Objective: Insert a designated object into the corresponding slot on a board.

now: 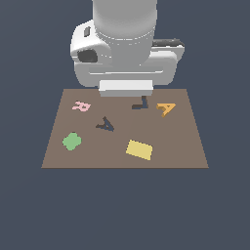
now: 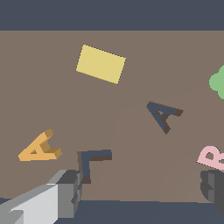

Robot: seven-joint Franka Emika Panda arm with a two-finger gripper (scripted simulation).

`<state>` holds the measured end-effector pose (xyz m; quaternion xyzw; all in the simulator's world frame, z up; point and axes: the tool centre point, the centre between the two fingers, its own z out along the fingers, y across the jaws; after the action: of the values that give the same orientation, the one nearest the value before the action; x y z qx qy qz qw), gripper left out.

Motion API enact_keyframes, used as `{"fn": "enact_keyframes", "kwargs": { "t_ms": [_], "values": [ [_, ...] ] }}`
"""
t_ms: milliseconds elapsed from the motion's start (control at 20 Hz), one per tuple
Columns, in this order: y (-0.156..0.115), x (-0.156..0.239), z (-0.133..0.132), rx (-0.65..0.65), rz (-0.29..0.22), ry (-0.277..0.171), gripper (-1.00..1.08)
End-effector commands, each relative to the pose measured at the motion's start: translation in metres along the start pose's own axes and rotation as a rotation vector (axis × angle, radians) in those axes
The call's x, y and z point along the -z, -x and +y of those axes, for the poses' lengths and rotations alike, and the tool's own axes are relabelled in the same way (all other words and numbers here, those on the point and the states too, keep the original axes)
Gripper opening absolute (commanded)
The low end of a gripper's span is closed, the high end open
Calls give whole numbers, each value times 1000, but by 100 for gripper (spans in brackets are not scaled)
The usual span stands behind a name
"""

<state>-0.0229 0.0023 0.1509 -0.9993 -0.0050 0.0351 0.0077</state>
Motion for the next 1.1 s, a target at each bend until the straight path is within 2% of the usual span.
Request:
{"fn": "enact_keyframes", "kwargs": {
  "t_ms": [0, 500, 1050],
  "values": [
    [0, 0, 0, 0, 0, 0, 100],
    [6, -5, -6, -59, 4, -1, 100],
    [21, -23, -27, -257, 15, -6, 100]
  ]
}}
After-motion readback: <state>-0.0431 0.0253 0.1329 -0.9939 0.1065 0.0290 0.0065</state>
